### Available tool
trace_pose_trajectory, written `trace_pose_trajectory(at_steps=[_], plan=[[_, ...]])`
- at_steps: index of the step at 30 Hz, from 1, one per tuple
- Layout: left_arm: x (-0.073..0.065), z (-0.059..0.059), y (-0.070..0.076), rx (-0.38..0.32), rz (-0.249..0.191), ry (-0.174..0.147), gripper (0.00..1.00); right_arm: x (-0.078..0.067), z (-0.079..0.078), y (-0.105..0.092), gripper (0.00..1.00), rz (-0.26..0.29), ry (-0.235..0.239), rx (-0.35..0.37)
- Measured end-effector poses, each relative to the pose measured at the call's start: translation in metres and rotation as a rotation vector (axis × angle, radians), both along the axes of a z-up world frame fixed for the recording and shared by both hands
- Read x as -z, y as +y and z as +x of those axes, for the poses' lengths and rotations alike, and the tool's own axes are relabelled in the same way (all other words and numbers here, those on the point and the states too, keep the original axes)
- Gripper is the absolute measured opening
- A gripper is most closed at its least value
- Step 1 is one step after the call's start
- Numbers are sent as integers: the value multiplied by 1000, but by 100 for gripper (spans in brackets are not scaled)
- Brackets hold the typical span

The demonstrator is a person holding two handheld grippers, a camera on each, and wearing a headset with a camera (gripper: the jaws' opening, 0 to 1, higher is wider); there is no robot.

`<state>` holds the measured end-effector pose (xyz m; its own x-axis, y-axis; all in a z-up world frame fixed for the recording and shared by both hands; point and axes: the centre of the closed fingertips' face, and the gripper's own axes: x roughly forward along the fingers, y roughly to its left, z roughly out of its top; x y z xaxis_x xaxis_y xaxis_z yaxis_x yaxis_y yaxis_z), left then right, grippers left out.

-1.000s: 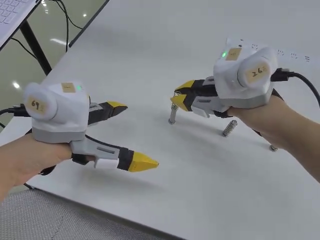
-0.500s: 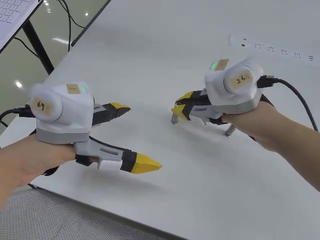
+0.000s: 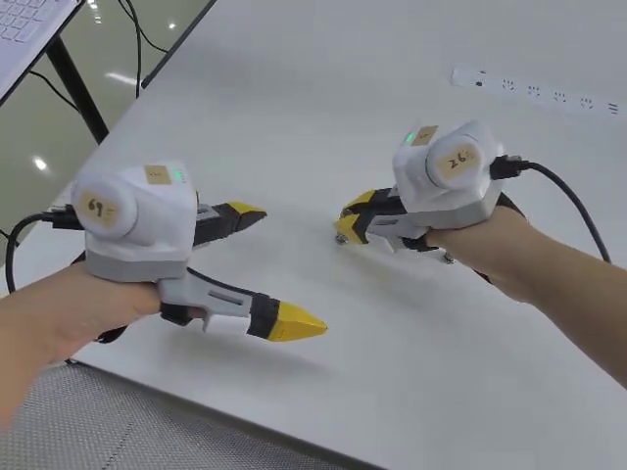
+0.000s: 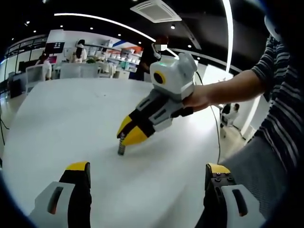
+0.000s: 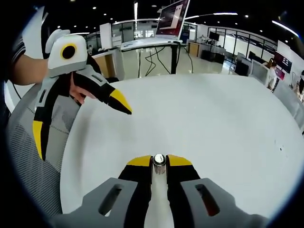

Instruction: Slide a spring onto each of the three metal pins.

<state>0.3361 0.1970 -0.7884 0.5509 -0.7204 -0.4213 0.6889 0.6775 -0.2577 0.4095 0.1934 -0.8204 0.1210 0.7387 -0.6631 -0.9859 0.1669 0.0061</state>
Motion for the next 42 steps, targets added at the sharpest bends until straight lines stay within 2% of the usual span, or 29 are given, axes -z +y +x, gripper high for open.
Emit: trace_pose_trajectory(at_steps=[2, 5, 10, 19, 25, 31, 33, 42], plan=[[0, 1, 0, -2, -2, 1, 97, 0, -1, -1, 9, -1, 8, 8], [-1, 3, -2, -10, -6, -2, 97, -1, 0, -2, 16, 7, 19, 25], [-7, 8, -6, -16, -15, -14, 96, -8, 1, -3, 18, 30, 26, 44], [-14, 19, -9, -17, -2, -36, 96, -41, 0, -15, 23, 123, 17, 80], [-15, 23, -12, -14, 17, -38, 97, -55, -4, -37, 30, 163, -1, 98], [-17, 24, -14, -13, 22, -42, 97, -62, -3, -67, 35, 196, -7, 165], [-17, 25, -16, -9, 24, -42, 97, -65, -5, -77, 38, 214, -24, 180], [-22, 28, -22, -2, 20, -49, 98, -65, -7, -124, 49, 231, -51, 264]])
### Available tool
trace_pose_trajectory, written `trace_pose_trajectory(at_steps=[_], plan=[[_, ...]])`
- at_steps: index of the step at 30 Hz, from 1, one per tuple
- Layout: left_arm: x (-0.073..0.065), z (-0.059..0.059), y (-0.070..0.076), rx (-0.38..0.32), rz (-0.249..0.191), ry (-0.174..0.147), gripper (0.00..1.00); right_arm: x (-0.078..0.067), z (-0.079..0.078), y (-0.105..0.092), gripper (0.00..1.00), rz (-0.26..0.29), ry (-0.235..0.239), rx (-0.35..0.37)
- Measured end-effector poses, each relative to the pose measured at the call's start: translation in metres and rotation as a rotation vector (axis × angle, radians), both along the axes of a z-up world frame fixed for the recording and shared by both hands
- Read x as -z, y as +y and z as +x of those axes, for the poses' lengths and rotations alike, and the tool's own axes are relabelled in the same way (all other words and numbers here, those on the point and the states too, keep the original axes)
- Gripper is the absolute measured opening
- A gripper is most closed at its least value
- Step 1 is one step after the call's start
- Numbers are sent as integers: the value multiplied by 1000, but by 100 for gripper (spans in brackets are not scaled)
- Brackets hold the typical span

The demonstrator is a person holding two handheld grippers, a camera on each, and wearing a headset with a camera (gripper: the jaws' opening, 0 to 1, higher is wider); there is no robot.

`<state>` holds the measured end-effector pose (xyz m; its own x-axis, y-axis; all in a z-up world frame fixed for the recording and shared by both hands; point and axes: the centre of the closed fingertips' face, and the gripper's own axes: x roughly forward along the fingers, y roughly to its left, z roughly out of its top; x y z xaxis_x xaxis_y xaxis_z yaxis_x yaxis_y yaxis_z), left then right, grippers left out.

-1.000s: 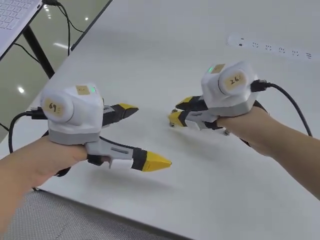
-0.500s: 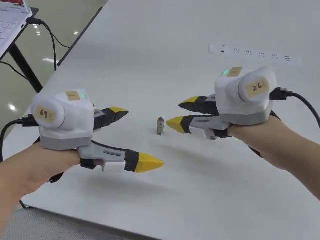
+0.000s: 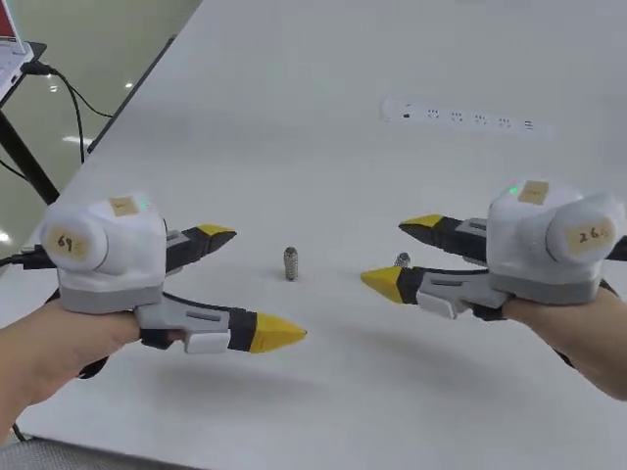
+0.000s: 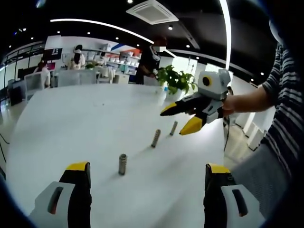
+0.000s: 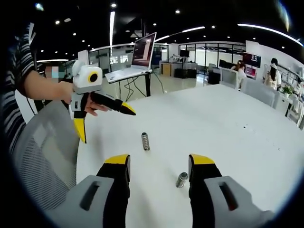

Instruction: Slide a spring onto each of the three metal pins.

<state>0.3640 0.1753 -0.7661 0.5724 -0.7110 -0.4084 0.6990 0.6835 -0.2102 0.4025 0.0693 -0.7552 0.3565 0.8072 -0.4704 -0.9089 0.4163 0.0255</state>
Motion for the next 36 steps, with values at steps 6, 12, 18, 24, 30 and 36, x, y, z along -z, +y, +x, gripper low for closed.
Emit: trace_pose_trajectory(at_steps=[6, 12, 18, 24, 30, 36], plan=[[-1, 0, 0, 1, 6, 0, 98, -2, -4, -28, 56, 29, 5, 50], [-2, -1, -3, 7, 8, -5, 98, -4, -13, -51, 64, 64, 16, 96], [-4, -3, 1, 3, 12, -11, 98, 3, -22, -74, 72, 80, 32, 140], [-5, -3, 6, -16, 19, -16, 98, 11, -24, -94, 81, 100, 53, 189], [-4, -6, 5, -13, 27, -17, 98, 14, -29, -107, 91, 123, 80, 233], [-3, -9, 7, -21, 33, -17, 98, 21, -31, -118, 95, 102, 97, 262]])
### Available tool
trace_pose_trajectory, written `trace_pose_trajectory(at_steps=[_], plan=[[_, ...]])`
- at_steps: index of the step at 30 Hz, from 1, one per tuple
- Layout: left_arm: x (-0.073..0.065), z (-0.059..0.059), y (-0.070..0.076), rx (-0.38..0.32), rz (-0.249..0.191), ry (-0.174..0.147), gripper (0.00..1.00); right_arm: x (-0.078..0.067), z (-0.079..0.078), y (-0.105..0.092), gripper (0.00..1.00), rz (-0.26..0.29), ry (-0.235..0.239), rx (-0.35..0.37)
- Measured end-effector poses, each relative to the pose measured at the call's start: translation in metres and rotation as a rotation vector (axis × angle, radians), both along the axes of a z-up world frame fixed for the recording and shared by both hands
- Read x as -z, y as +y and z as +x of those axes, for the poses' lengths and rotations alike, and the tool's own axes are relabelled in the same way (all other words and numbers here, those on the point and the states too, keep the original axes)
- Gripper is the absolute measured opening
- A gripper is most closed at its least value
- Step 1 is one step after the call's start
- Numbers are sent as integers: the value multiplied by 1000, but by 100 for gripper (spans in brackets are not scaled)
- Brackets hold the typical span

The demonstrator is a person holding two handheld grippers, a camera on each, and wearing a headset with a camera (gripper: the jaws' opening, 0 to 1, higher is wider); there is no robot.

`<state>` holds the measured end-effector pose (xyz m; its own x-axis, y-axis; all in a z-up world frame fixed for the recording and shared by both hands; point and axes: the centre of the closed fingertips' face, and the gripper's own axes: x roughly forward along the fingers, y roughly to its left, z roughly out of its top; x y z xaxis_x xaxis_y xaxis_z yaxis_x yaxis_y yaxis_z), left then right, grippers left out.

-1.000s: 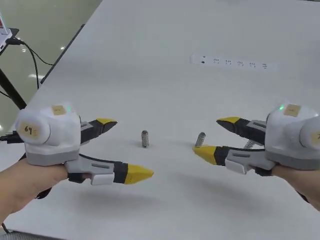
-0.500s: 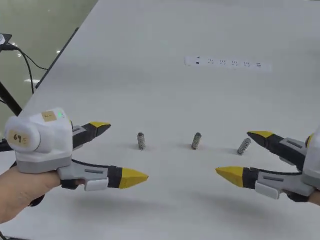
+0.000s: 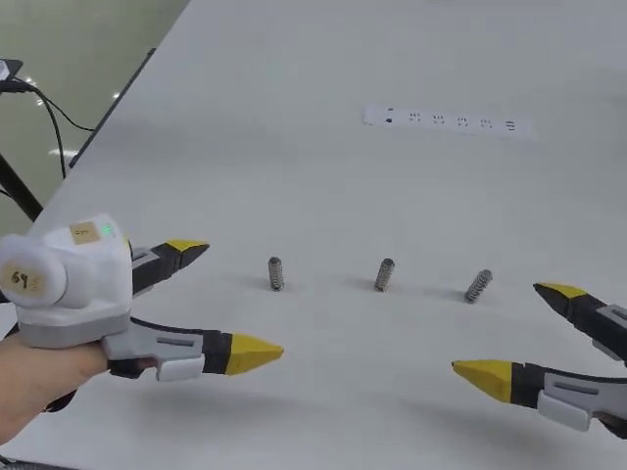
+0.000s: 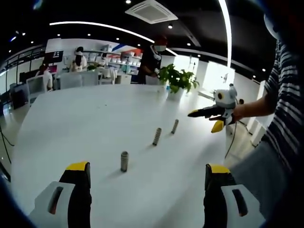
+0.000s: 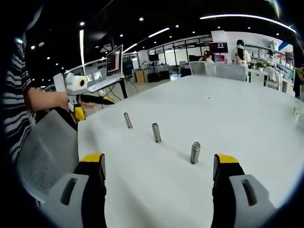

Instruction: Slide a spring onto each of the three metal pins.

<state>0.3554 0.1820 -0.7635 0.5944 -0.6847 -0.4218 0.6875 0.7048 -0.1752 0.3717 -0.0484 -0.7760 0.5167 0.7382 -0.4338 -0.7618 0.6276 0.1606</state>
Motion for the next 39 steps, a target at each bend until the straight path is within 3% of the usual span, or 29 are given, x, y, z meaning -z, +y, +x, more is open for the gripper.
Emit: trace_pose_trajectory(at_steps=[9, 25, 39], plan=[[-2, -2, 3, -10, -5, 6, 98, 5, 4, -12, 99, -5, 23, 39], [2, -6, -2, -13, -9, 23, 98, -6, 12, -9, 99, -6, -6, 23], [-3, -3, 1, -28, -19, 6, 98, -12, 9, -9, 99, -3, -21, 27]])
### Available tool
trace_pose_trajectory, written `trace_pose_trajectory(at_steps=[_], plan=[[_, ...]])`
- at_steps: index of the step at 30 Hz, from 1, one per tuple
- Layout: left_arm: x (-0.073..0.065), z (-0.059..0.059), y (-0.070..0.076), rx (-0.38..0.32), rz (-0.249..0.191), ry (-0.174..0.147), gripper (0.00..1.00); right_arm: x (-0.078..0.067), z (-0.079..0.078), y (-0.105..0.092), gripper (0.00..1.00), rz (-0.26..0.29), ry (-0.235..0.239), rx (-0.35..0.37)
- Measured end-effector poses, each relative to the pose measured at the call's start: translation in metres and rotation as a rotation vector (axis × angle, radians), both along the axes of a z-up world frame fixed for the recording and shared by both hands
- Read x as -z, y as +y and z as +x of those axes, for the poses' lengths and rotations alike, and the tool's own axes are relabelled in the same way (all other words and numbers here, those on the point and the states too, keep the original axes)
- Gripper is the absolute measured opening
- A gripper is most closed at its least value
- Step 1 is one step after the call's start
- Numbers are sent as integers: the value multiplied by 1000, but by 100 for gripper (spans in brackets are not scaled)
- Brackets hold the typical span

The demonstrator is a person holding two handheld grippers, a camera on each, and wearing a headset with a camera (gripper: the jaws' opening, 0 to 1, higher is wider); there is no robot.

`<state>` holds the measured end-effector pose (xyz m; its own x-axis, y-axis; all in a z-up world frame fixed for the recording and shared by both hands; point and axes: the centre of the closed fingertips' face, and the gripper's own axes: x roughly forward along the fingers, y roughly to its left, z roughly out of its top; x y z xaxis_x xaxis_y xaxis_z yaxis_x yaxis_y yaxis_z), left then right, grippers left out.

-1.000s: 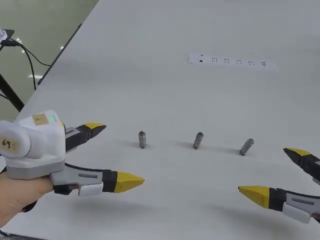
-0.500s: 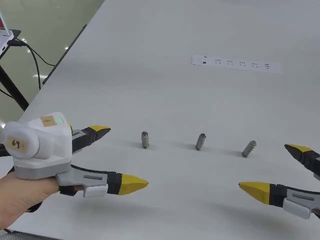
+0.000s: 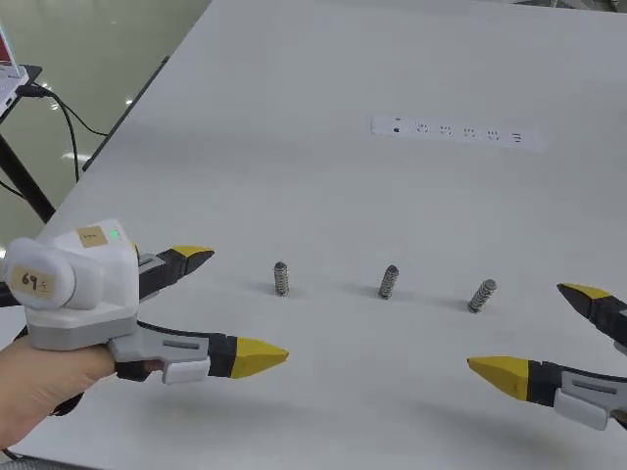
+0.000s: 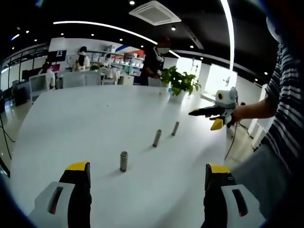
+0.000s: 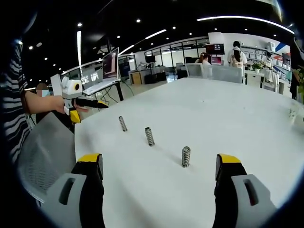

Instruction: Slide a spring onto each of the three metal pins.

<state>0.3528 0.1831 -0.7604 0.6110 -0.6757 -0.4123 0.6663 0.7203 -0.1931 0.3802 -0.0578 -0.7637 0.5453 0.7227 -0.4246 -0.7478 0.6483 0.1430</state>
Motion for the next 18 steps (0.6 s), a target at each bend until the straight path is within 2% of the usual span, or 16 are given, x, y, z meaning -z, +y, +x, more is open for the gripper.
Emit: trace_pose_trajectory(at_steps=[7, 13, 15, 18], plan=[[3, -4, 3, 5, 13, 6, 98, 1, -3, 0, 99, -4, -6, -5], [8, -7, 9, -10, 12, 8, 98, 8, -9, 1, 99, -38, -11, -28], [11, -9, 11, -14, 17, 16, 98, 13, -10, -2, 99, -46, 0, -23], [12, -11, 11, -11, 17, 6, 98, 14, -12, -7, 99, -47, -9, -17]])
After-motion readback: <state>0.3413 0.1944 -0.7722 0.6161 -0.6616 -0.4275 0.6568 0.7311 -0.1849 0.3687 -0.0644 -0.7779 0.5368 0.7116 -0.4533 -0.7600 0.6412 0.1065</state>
